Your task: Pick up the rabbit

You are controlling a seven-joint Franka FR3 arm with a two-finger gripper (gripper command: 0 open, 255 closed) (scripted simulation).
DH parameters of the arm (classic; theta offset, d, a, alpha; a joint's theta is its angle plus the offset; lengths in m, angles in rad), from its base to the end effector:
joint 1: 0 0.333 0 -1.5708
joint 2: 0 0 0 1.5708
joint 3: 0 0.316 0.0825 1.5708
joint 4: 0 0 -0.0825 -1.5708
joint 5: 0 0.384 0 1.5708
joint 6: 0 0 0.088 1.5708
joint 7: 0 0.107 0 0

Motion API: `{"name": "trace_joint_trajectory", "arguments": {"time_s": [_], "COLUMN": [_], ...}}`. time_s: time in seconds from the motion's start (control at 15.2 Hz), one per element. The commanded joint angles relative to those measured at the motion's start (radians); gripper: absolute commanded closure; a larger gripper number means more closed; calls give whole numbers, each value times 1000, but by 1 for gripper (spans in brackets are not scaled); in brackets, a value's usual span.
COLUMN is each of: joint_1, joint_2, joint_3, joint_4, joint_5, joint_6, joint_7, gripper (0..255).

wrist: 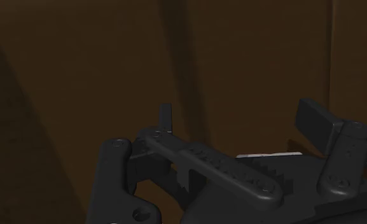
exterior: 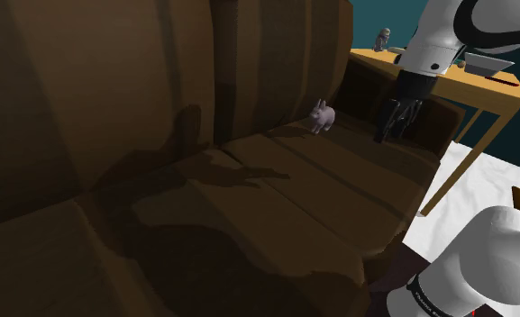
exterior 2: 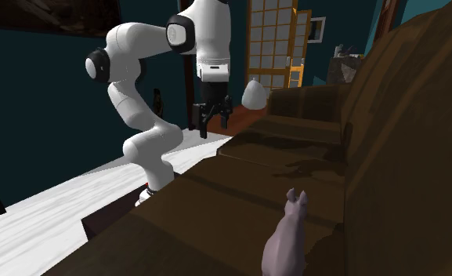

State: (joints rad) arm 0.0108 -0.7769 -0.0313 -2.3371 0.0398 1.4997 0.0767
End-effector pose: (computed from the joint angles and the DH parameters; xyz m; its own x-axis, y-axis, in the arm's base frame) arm 0.3018 -0.0046 0.5907 0.9944 -0.0838 -0.0651 -0.0875 -0.9945 -0.0569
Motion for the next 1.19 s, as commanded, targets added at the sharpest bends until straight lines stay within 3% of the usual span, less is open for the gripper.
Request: {"name": "trace_joint_trajectory", "arguments": {"time_s": [0.0,0.53,1.12], "joint_1": [0,-100,-197], "joint_2": [0,288,592], "joint_3": [0,76,95], "joint_4": [0,151,386], "joint_5": [0,41,19], "joint_6": [0,166,265], "joint_7": [0,348,719], "gripper": [0,0,0]}}
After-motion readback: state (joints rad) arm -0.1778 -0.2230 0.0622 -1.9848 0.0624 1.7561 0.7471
